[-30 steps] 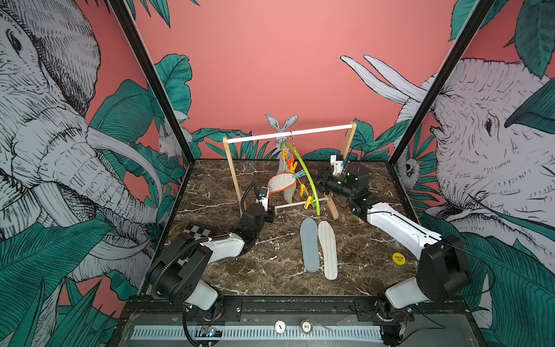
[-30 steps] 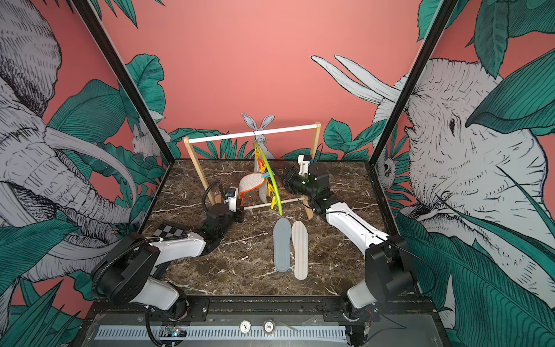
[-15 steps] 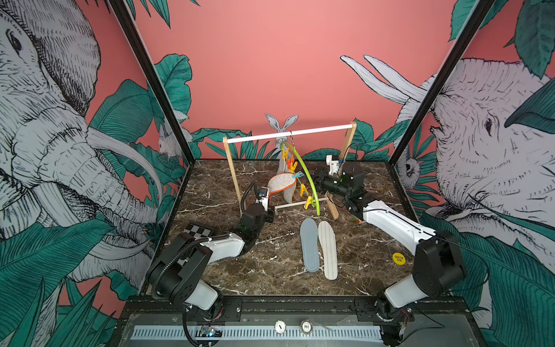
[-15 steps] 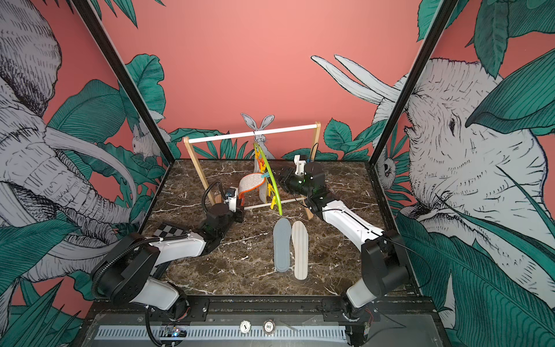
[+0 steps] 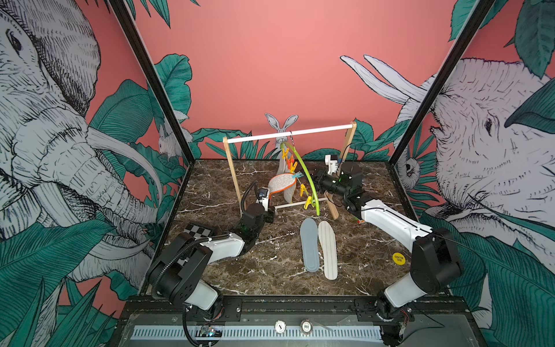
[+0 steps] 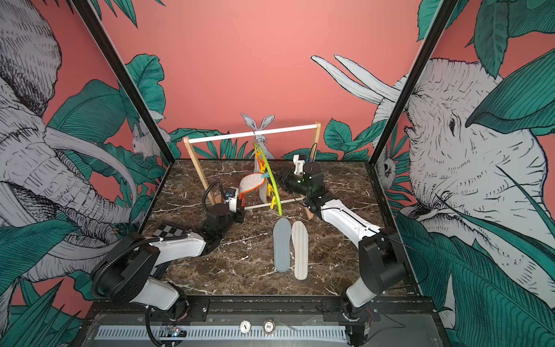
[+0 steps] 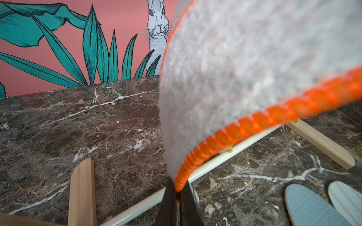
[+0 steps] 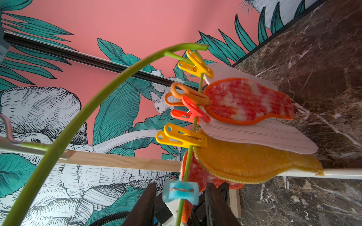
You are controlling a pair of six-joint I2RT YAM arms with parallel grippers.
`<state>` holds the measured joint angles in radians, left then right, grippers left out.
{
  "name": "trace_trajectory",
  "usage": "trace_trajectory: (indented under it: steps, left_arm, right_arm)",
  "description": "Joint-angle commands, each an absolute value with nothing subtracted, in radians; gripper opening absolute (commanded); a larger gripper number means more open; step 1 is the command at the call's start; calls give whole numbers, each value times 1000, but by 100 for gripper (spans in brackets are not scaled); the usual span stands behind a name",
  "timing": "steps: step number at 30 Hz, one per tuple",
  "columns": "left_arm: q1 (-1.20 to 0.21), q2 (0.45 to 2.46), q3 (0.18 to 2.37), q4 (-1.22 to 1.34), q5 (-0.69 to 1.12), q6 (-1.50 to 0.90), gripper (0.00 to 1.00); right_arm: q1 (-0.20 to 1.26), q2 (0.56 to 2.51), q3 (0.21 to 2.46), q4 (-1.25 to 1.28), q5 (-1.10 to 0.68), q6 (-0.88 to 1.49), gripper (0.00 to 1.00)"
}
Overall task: Take the shoe insoles off the hanger
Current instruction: Remove the insole from the hanger, then open the clamp at the hanger.
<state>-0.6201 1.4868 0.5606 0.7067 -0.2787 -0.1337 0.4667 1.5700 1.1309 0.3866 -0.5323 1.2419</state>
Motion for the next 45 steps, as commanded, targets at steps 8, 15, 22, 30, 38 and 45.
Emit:
trace_trajectory:
  steps: [8, 15, 22, 30, 38, 45]
  left_arm:
    - [-615, 1477, 576, 716, -270, -150, 0]
    - [-615, 1476, 572, 720, -270, -150, 0]
    - [-615, 1469, 565, 720, -270, -151, 0]
    - [-615, 1463, 558, 717, -272, -151, 0]
    - [-615, 1457, 548, 719, -277, -149, 0]
    - [-615, 1451, 529, 725, -291, -146, 0]
  right_arm:
    - [479, 1580, 1160, 456, -537, 1247, 35]
    - [483, 1582, 1160, 455, -535, 1247, 31]
    - [484, 1579, 1160, 456, -534, 1250, 28]
    - [483, 1580, 1157, 457, -534, 1250, 25]
    - [485, 1580, 1159, 457, -535, 1249, 23]
    - [485, 1584, 1159, 455, -542, 1247, 21]
